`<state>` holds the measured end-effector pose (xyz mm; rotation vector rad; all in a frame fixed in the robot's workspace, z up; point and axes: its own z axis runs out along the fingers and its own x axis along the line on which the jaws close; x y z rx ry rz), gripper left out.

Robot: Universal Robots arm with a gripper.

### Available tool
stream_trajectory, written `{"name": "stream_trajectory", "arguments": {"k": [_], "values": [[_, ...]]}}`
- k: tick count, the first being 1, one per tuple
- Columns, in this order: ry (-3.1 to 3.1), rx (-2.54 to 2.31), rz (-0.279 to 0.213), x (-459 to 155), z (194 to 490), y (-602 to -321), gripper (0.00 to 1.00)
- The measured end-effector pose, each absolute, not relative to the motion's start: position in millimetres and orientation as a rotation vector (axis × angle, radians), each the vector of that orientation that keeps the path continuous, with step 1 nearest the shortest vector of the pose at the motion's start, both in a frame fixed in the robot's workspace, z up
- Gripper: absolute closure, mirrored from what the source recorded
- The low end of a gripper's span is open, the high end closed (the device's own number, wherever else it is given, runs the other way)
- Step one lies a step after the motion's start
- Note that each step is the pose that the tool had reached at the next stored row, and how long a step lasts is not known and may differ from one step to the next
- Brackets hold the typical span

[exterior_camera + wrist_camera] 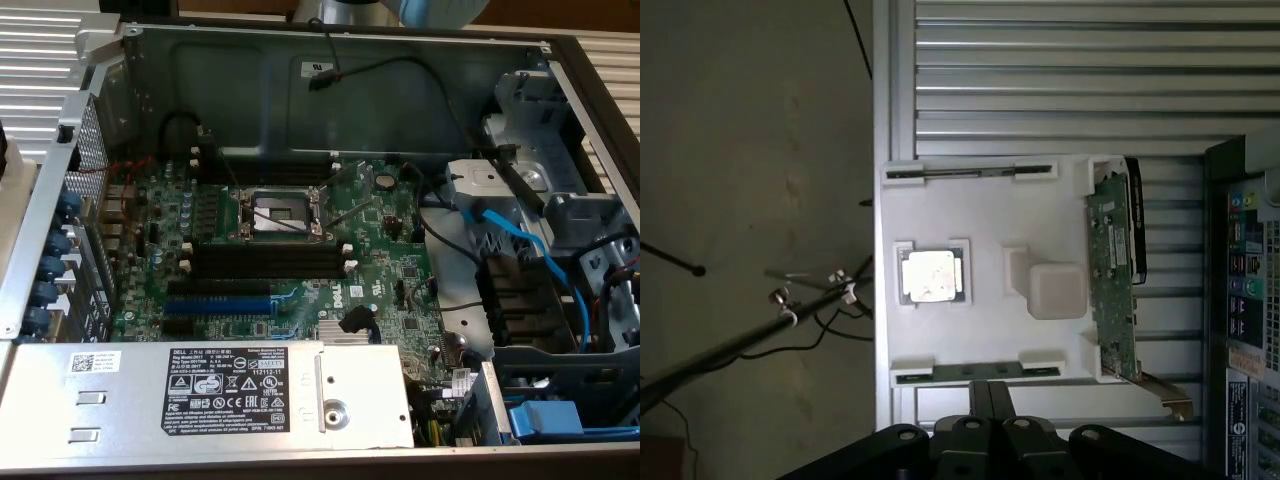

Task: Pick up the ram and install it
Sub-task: 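Reach for the ram, then pick up the ram and move it above insertion slot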

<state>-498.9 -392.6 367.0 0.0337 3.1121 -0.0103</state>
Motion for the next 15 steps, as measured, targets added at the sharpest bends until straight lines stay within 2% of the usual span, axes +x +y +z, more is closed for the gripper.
{"name": "stream_trajectory", "arguments": {"k": [15], "values": [[3.11, 0.013, -0.009, -499.2, 367.0, -392.5, 0.89]]}}
